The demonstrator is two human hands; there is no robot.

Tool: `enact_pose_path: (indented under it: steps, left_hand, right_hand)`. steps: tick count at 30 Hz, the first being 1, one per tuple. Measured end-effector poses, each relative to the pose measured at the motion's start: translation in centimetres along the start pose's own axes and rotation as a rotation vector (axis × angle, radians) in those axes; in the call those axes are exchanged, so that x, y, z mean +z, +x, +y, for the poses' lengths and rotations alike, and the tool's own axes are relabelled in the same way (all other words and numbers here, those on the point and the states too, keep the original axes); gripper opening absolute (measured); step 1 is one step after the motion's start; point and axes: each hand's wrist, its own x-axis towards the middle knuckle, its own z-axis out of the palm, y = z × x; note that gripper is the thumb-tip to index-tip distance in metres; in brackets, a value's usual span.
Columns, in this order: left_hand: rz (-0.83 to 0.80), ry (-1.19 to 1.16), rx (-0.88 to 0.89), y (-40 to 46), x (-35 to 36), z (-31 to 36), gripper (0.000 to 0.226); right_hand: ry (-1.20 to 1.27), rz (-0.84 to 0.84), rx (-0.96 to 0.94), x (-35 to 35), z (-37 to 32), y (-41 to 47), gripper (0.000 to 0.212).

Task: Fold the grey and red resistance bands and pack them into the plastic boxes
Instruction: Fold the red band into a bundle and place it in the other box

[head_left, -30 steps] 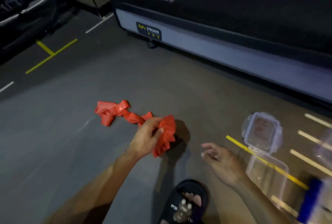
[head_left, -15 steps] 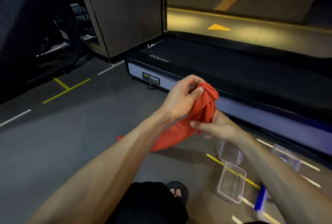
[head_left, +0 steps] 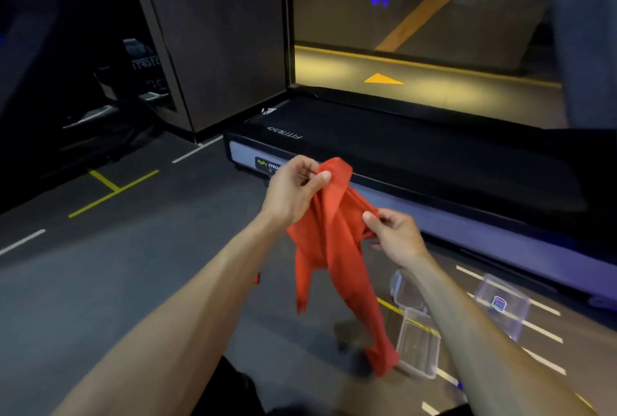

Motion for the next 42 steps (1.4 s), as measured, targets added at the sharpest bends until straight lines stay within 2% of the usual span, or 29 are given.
enact_pose_path:
  steps: [4, 10, 15, 20, 22, 24, 25, 27, 29, 31, 34, 37, 40, 42]
  left_hand:
    - [-0.071, -0.076, -0.079, -0.3, -1.1, -2.8, 0.015]
    - [-0.135, -0.332, -0.315, 0.0, -3.0, -3.1, 0.011]
    - [-0.046, -0.547, -0.359, 0.8, -3.8, -2.4, 0.020]
    - [-0.088, -0.591, -0.339, 1.0, -3.6, -1.6, 0.021]
    - [-0.118, -0.539, -0.316, 1.4, -3.7, -1.7, 0.022]
    - [-0.188, -0.331, -0.252, 1.9, -4.1, -2.6, 0.015]
    - [-0.263, -0.169, -0.222, 1.9, -4.4, -3.1, 0.020]
    - [-0.436, 0.104, -0.206, 1.9, -4.9, -4.2, 0.050]
    - [-0.546, 0.099, -0.255, 1.8, -5.0, -4.5, 0.048]
    - [-0.531, -0.002, -0.244, 2.2, -4.7, -4.6, 0.036]
    - [-0.297, -0.078, -0.076, 3.0, -4.3, -4.0, 0.025]
    - [-0.169, -0.231, 0.023, 3.3, -4.5, -2.7, 0.026]
    - [-0.250, -0.382, 0.027, 3.0, -4.8, -1.4, 0.028]
    - [-0.338, -0.398, -0.013, 2.7, -4.9, -0.9, 0.031]
  right_hand:
    - [0.032, 0.140, -0.143, -0.3, -0.8, 1.4, 0.025]
    - [0.057, 0.157, -0.295, 0.7, -4.7, 2.8, 0.016]
    - [-0.074, 0.040, -0.278, 1.9, -2.8, 2.6, 0.021]
    - [-0.064, 0.089, -0.190, 2.0, -2.3, 3.0, 0.024]
    - [-0.043, 0.133, -0.155, 2.0, -2.0, 3.4, 0.024]
    - [-0.035, 0.176, -0.129, 1.6, -2.0, 3.8, 0.021]
    - [-0.024, 0.190, -0.125, 1.4, -2.0, 4.0, 0.020]
    - [0.006, 0.221, -0.137, 1.0, -2.3, 4.2, 0.020]
    - [0.032, 0.250, -0.152, 0.8, -2.2, 4.3, 0.016]
    - [0.042, 0.242, -0.149, 0.8, -2.0, 4.4, 0.014]
    - [-0.047, 0.137, -0.173, 1.1, -1.6, 4.7, 0.010]
    - [-0.200, -0.172, -0.148, 1.6, -0.9, 4.2, 0.017]
    - [-0.322, -0.572, 0.062, 1.5, -1.3, 3.4, 0.032]
    - [-0.386, -0.645, 0.080, 1.1, -1.7, 3.3, 0.035]
